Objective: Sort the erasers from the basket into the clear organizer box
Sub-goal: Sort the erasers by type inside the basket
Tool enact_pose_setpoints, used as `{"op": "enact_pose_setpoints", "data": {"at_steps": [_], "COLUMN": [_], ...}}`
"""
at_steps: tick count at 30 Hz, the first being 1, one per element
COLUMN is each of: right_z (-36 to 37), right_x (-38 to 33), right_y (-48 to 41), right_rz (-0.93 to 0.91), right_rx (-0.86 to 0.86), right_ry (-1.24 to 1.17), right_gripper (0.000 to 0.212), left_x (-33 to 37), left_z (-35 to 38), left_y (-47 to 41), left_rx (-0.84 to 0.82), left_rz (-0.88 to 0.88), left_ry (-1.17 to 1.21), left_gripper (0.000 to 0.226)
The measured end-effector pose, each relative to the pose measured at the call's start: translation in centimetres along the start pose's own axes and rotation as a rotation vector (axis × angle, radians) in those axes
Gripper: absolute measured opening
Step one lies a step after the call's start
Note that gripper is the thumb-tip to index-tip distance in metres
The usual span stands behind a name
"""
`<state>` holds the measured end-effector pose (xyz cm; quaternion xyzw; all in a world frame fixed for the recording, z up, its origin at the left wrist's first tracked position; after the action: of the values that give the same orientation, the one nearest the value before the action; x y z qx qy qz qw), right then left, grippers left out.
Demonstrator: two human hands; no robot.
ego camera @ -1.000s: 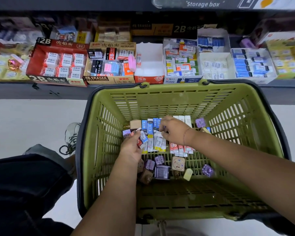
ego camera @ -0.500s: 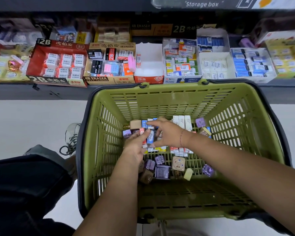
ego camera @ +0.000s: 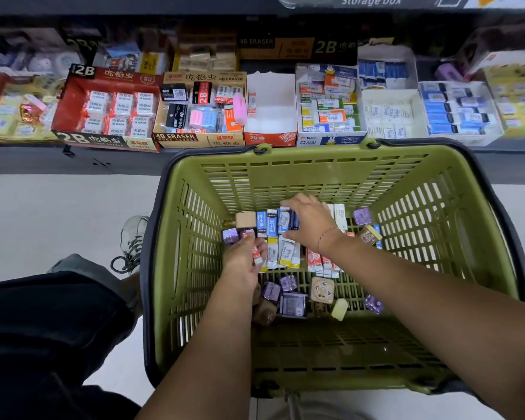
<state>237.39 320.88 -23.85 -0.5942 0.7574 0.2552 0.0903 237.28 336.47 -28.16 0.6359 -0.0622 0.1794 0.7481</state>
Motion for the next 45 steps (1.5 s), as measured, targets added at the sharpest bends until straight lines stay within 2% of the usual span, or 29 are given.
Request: {"op": "enact_pose_setpoints", "data": {"at_steps": [3,6,9,11,13,17,20,22,24,27,29,35,41,45], "right_z": [0.0,-0.9,-0.7,-0.7,-0.9,-0.9,-2.0,-2.8,-2.9,-1.9,-1.2,-1.1,-1.2,-0.7], "right_x": [0.2,-0.7,-2.4,-2.5,-1.9,0.1,3.7,6.6,8.6,10.0,10.0,9.2,8.8,8.4], "right_y": [0.2,1.3,3.6,5.3,6.6,8.3,9.0,9.5,9.7,9.8,9.9,9.7,9.5,9.3], "right_rz": [0.02,-0.044,-0.174,-0.177,-0.126,-0.022,0.084,0.22,0.309,0.347,0.347,0.282,0.276,0.261], "right_rx": [0.036,0.085,-0.097,-0.18,-0.145,-0.126,-0.091,-0.054,-0.054,-0.106,-0.13,-0.086,-0.045,-0.041], "right_ry": [0.046,-0.003,-0.188,-0.254,-0.273,-0.229,-0.123,-0.19,-0.242,-0.22,-0.26,-0.303,-0.271,-0.314], "right_gripper": [0.069,0.073,0.087,0.093,0.091,0.083,0.08,0.079,0.077,0.08,0.082,0.077,0.056,0.052], "left_x": [-0.3,-0.2,-0.5,-1.2,-2.2,-3.9,-3.9,-3.6,-4.1,-5.5,-6.3,-6.8,-7.1,-7.1], "left_z": [0.3,0.0,1.2,2.5,3.8,5.2,5.7,6.2,6.6,6.8,6.9,6.9,6.6,6.6], "left_y": [0.4,1.1,2.0,2.8,3.6,4.2,4.0,4.1,4.0,3.5,3.2,3.0,2.3,2.2], "left_rx": [-0.066,-0.073,-0.157,-0.207,-0.248,-0.199,-0.085,-0.043,-0.068,-0.137,-0.175,-0.246,-0.252,-0.264], "left_rz": [-0.039,0.019,0.013,0.003,-0.005,0.046,0.227,0.346,0.371,0.306,0.268,0.248,0.221,0.22], "left_ry": [0.063,-0.137,-0.237,-0.309,-0.343,-0.437,-0.712,-0.943,-1.096,-1.22,-1.243,-1.234,-1.22,-1.231], "left_gripper": [0.02,0.019,0.015,0.011,0.01,0.013,0.018,0.017,0.032,0.048,0.051,0.039,0.044,0.045]}}
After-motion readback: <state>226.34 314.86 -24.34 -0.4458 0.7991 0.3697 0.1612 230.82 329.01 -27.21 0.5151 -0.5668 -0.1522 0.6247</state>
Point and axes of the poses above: each hand's wrist, its own y-axis away from the middle knuckle, its own z-axis out of the palm, x = y × z, the point moved 7 cm from there along -y, towards the middle knuckle, and after that the axes turned 3 degrees about -z, right-handed, at the moved point
